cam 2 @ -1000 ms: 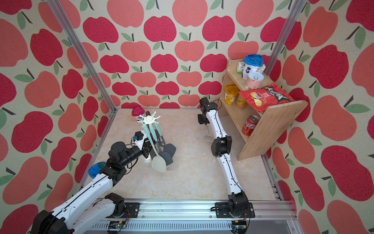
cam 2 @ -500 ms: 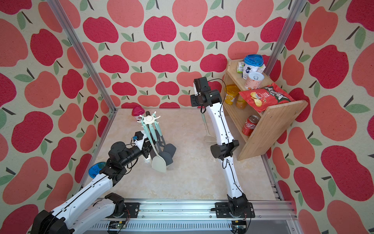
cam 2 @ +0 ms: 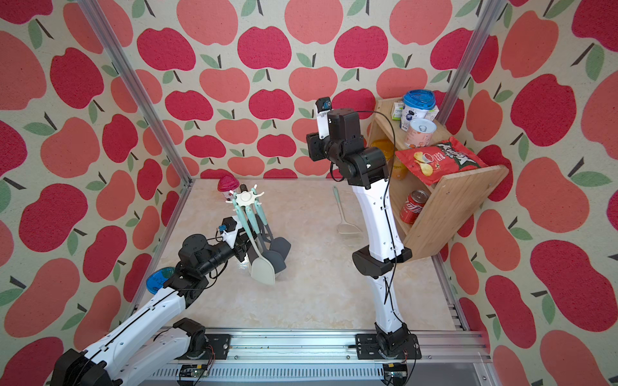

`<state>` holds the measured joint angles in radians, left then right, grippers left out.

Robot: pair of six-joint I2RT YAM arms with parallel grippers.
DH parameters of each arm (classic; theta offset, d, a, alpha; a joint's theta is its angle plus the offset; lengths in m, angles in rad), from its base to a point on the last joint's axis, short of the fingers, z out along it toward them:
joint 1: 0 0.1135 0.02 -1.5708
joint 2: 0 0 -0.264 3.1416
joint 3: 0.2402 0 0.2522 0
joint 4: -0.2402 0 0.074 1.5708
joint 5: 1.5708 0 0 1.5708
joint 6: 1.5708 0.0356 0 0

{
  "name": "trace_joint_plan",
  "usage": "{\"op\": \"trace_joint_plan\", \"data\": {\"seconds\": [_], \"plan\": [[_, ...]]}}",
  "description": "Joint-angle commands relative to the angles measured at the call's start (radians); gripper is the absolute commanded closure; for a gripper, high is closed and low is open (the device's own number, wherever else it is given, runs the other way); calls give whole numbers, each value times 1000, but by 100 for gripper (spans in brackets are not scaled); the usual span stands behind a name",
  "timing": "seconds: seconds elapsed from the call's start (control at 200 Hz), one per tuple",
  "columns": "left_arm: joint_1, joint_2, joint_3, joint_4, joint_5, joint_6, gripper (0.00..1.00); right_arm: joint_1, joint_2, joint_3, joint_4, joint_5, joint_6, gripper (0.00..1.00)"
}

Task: Take the spatula off the kitchen utensil rack
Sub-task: Take off the spatula from the rack.

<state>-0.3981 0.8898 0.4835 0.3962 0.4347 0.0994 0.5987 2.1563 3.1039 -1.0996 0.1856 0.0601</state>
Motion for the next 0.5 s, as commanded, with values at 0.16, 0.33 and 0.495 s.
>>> {"op": "trace_joint_plan", "data": {"seconds": [0.16, 0.33, 0.495], "plan": [[-7, 13, -26, -115, -38, 39, 100, -30, -247, -256, 342, -90, -106, 21], [-13, 30, -19, -101, -37, 39, 100, -33, -697, -1146, 1076, -134, -89, 0], [-29, 56, -10, -92, -42, 44, 100, -12, -746, -1242, 1083, -92, -53, 0]]}}
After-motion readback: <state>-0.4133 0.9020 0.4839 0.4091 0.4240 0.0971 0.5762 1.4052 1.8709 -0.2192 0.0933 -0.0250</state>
